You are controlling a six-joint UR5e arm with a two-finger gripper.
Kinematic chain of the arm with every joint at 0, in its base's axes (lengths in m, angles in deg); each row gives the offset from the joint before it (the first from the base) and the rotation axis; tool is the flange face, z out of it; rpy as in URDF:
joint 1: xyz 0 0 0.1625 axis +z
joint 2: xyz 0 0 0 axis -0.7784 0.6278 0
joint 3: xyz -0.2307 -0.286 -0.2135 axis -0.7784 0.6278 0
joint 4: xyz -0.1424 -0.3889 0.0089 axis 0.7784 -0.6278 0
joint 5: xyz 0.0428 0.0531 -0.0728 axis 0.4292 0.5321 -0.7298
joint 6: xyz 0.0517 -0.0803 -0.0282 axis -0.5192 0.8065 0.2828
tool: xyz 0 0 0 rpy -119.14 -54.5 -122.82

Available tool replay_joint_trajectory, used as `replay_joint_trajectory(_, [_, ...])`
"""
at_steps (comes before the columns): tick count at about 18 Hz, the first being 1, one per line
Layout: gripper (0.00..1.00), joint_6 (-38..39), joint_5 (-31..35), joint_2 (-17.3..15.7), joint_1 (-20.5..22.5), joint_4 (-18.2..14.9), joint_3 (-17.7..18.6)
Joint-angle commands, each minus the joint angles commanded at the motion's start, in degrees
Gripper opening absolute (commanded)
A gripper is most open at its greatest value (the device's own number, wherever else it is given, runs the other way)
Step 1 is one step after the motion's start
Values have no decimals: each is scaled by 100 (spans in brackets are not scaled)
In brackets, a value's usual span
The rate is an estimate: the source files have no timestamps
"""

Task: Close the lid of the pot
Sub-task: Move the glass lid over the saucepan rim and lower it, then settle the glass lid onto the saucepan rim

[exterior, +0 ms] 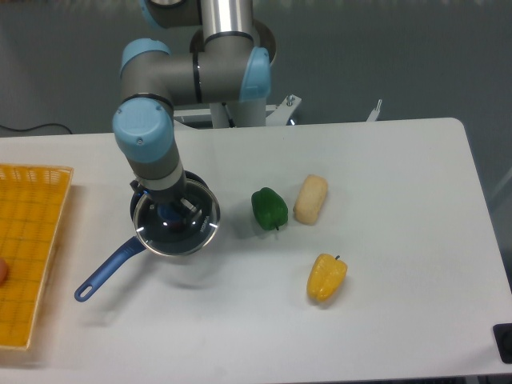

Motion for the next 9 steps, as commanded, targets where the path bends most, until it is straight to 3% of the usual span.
replay_joint_trajectory(9, [46, -220, 168, -176, -62, 18, 290])
